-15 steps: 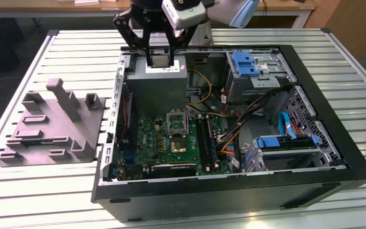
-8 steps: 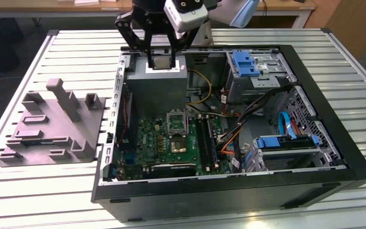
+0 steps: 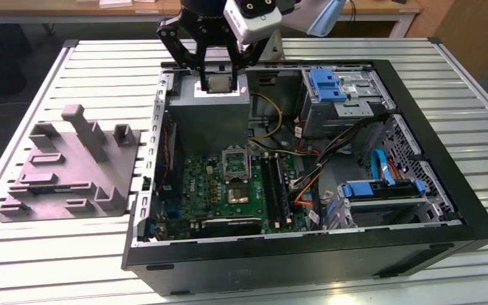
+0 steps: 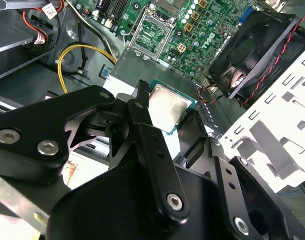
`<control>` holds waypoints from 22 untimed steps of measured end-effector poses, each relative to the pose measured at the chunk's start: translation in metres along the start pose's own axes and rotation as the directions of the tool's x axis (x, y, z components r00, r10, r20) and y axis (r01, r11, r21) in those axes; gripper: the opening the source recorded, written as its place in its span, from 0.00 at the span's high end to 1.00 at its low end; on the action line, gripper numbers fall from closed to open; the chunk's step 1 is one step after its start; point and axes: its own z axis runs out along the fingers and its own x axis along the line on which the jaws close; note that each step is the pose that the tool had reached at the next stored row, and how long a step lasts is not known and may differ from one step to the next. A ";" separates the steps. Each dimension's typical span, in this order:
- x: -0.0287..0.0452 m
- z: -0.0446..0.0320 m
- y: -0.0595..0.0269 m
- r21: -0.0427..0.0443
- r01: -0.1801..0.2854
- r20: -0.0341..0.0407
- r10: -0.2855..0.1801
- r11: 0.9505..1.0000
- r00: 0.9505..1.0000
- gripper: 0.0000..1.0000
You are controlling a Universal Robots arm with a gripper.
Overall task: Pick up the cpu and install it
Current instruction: 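Place the cpu into insertion slot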
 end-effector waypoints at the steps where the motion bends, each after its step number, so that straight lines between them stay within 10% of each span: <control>1: 0.0000 0.0000 0.0000 0.000 0.000 0.000 0.000 1.000 1.000 0.53; 22: -0.0046 0.0074 -0.0140 0.000 -0.002 -0.001 0.002 1.000 1.000 0.53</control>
